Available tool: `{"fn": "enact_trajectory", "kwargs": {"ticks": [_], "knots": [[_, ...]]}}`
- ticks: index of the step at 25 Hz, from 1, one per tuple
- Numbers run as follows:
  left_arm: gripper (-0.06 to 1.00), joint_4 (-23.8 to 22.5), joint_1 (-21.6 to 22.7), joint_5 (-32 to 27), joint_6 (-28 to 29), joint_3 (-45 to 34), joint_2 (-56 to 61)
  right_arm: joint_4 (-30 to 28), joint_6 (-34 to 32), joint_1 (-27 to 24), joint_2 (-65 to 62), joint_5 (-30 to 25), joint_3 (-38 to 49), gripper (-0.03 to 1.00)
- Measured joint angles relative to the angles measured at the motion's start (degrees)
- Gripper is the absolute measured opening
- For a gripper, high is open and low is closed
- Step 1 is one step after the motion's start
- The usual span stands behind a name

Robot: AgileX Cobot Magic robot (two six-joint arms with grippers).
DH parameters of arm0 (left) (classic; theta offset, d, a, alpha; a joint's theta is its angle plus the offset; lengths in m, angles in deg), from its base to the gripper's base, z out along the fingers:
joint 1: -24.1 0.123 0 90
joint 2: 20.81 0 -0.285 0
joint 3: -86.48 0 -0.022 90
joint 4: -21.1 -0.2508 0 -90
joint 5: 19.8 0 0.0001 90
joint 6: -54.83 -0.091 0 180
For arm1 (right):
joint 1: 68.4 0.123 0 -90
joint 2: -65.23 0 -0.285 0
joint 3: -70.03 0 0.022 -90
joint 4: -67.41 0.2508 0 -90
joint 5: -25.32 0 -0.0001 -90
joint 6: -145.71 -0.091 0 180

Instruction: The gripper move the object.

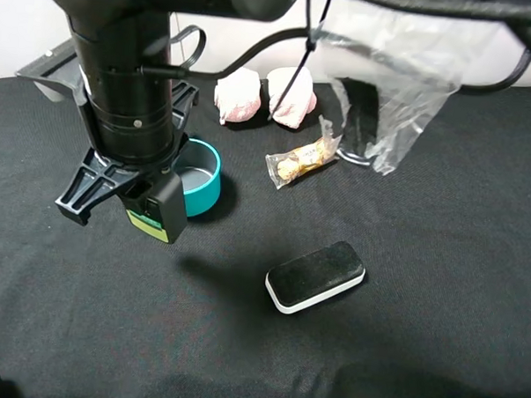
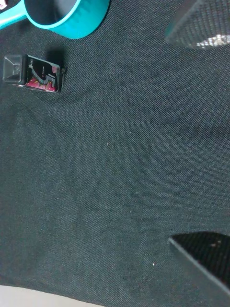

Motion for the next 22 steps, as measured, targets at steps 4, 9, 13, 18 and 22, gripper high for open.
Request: {"fn": "enact_trajectory", "kwargs": {"ticks": [4, 9, 13, 18, 22], "knots": [[0.76, 0.0, 0.0, 0.0, 0.0, 0.0, 0.0, 0.0, 0.4, 0.0, 0.7, 1.3, 0.0, 0.29], [0.76, 0.0, 0.0, 0.0, 0.0, 0.0, 0.0, -0.2, 1.1, 0.0, 0.8, 3.0, 0.0, 0.29], [0.76, 0.0, 0.0, 0.0, 0.0, 0.0, 0.0, -0.5, 1.1, 0.0, 1.5, 3.3, 0.0, 0.29], [0.76, 0.0, 0.0, 0.0, 0.0, 0.0, 0.0, -0.5, 1.3, 0.0, 2.0, 3.8, 0.0, 0.29], [0.76, 0.0, 0.0, 0.0, 0.0, 0.0, 0.0, -0.7, 1.3, 0.0, 2.1, 4.1, 0.0, 0.29]]}}
